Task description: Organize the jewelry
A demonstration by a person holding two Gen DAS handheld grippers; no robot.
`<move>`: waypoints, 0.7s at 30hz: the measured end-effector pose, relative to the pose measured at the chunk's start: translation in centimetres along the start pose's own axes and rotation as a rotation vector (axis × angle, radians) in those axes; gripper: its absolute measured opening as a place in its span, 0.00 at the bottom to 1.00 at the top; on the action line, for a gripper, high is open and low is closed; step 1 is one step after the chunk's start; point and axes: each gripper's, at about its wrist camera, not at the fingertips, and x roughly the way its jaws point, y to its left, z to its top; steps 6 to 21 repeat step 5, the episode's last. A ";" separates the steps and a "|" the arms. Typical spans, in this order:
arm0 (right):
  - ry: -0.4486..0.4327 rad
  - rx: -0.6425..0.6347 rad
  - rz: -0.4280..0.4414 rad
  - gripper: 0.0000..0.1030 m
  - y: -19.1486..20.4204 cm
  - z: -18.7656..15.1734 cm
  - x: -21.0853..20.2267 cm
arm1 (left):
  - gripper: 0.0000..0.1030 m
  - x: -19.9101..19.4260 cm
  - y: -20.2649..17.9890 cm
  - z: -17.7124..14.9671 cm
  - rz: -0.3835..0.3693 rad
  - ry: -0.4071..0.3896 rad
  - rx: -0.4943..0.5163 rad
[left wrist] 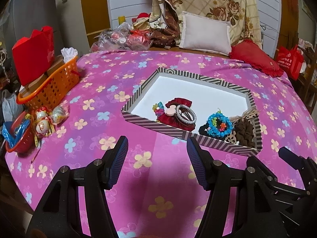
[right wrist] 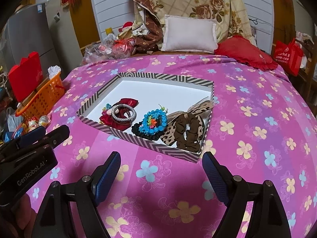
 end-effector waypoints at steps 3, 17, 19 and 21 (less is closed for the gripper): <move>0.001 0.002 -0.002 0.80 -0.2 -0.1 0.1 | 0.60 0.3 0.3 -0.2 -0.013 0.017 -0.009; 0.002 0.004 -0.005 0.80 -0.5 -0.2 0.1 | 0.60 0.5 0.7 -0.5 -0.011 0.023 -0.007; 0.002 0.004 -0.005 0.80 -0.5 -0.2 0.1 | 0.60 0.5 0.7 -0.5 -0.011 0.023 -0.007; 0.002 0.004 -0.005 0.80 -0.5 -0.2 0.1 | 0.60 0.5 0.7 -0.5 -0.011 0.023 -0.007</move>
